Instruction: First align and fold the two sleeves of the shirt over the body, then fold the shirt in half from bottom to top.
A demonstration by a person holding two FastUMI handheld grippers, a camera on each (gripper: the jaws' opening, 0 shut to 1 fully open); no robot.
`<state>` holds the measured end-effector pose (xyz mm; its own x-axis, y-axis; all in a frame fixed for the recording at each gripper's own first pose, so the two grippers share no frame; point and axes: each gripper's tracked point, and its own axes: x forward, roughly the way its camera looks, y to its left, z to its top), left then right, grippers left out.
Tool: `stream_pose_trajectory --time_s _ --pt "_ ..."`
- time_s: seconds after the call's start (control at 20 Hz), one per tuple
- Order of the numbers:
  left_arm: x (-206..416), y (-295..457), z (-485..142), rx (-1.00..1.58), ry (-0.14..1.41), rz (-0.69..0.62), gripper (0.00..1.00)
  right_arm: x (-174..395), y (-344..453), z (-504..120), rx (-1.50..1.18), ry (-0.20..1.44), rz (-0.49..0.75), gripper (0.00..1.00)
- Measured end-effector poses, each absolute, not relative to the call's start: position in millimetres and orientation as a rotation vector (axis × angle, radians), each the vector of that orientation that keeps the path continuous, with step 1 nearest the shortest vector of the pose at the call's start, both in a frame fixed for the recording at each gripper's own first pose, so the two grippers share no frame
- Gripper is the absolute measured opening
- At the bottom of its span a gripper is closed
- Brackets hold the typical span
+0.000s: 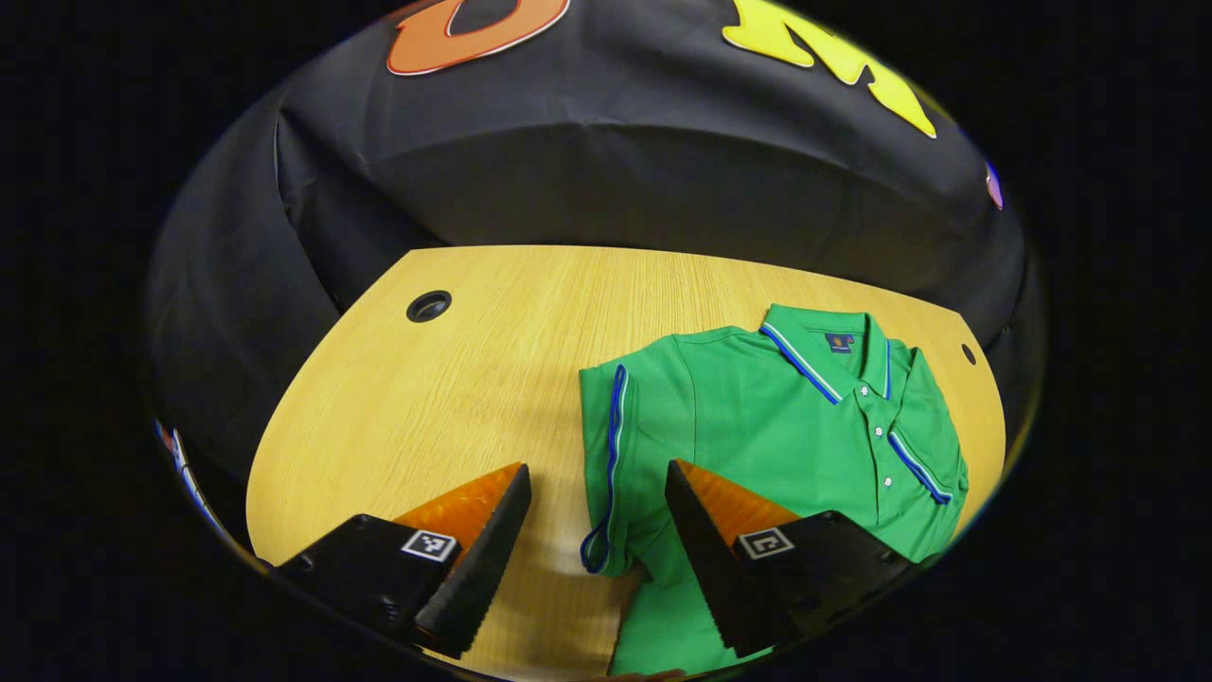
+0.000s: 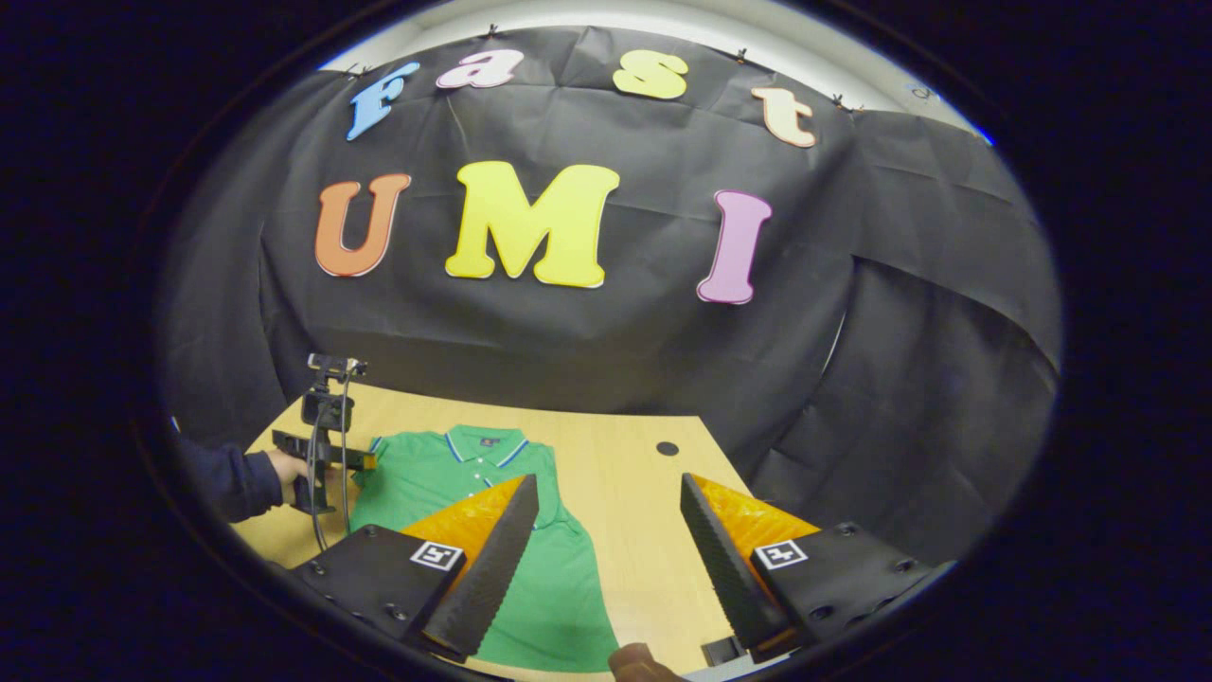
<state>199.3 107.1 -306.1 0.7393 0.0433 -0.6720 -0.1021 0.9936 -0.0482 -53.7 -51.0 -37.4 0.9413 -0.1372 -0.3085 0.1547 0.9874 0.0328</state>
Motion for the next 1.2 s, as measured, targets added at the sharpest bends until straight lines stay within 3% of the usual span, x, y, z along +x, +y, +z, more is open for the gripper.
stream_pose_trajectory --time_s 0.1,0.2,0.4,0.45,0.5,0.6,0.7,0.75,1.0,1.2 --pt "200.9 107.6 -310.6 -0.083 0.759 0.074 0.83 -58.5 -45.3 -41.4 0.054 0.328 -0.150 0.95" --pt "203.2 114.7 -314.3 -0.077 0.764 0.097 0.65 -59.1 -37.9 -39.9 0.066 0.333 -0.141 0.96" --pt "202.6 112.0 -321.7 -0.100 0.796 0.095 0.46 -55.0 -29.1 -41.2 0.041 0.327 -0.122 0.95" --pt "204.3 110.5 -322.2 -0.091 0.797 0.084 0.42 -54.2 -26.8 -42.4 0.041 0.329 -0.118 0.95" --pt "205.7 108.5 -322.5 -0.077 0.803 0.072 0.46 -54.2 -25.1 -44.2 0.039 0.334 -0.112 0.96" --pt "207.2 104.9 -323.2 -0.055 0.815 0.058 0.29 -53.0 -24.8 -47.5 0.032 0.344 -0.110 0.94" --pt "208.1 101.6 -325.7 -0.035 0.832 0.047 0.29 -50.0 -25.9 -50.2 0.037 0.349 -0.111 0.97" --pt "209.1 100.4 -326.1 -0.028 0.834 0.045 0.20 -47.9 -28.3 -53.1 0.038 0.352 -0.113 0.95" --pt "211.5 98.5 -326.7 0.030 0.852 0.038 0.06 -43.3 -33.2 -59.8 0.049 0.364 -0.116 0.95" --pt "211.9 99.6 -319.3 0.061 0.851 0.031 0.03 -42.6 -41.4 -59.3 0.068 0.357 -0.124 0.94"
